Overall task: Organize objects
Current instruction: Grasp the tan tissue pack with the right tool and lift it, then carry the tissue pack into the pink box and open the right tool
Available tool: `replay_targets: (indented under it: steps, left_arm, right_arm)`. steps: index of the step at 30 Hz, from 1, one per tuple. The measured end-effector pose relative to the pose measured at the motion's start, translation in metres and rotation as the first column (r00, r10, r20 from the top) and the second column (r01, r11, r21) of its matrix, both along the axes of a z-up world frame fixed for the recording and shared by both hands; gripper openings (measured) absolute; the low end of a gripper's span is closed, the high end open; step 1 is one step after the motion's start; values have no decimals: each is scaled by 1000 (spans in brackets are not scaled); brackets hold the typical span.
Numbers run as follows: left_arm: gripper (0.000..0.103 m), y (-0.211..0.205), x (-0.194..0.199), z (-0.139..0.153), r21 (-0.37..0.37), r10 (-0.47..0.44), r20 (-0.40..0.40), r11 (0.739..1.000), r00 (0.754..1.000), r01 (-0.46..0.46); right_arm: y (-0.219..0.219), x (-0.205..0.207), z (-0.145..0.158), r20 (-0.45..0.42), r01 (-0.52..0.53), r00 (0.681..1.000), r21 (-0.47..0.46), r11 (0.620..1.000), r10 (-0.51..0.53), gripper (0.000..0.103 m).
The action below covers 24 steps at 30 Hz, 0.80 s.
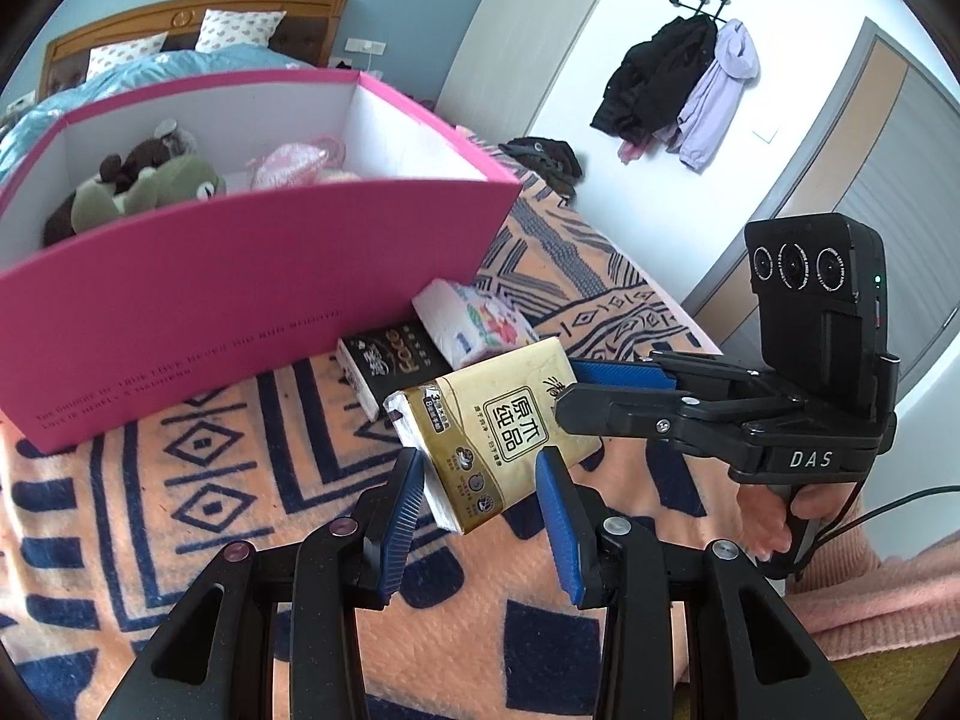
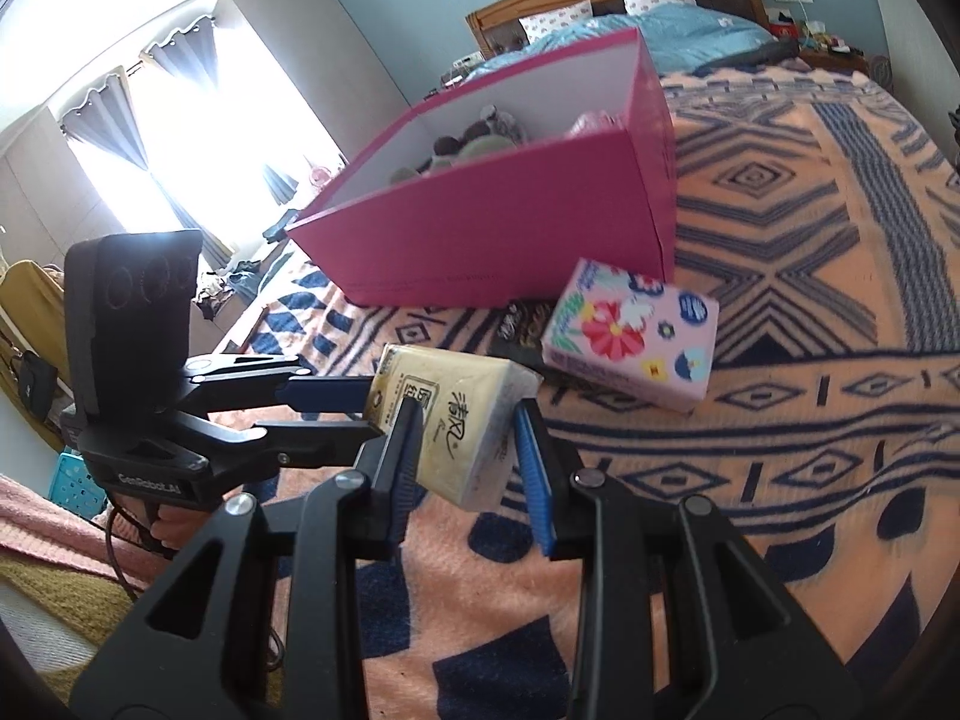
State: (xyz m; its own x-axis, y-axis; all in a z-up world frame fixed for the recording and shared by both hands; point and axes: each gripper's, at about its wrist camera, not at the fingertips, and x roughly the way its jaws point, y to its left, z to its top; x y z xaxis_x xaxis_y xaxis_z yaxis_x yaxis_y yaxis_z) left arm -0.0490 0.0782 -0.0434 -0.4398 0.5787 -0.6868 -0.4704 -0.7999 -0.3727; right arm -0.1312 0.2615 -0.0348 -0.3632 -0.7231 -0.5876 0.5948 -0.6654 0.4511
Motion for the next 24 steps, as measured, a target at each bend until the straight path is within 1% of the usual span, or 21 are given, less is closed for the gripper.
replay_targets:
  steps: [7, 12, 19, 24]
  left_arm:
    - [38, -2, -3, 18, 0, 6, -36, 1000, 999, -6]
    - [38, -1, -5, 29, -6, 9, -63, 1000, 998, -9]
    - [38, -2, -10, 41, -20, 21, -92, 1000, 996, -23]
    - [38, -5, -16, 52, -9, 34, -113, 999, 993, -35]
  right_arm:
    - [-2, -3, 24, -58, -14, 998, -29, 999, 13, 35]
    - [-4, -6, 39, -109, -19, 994, -30, 999, 16, 35]
    - [-7, -11, 53, -154, -25, 988, -36, 999, 19, 35]
    - [-10, -17, 64, -188, -31, 982, -41, 999, 22, 35]
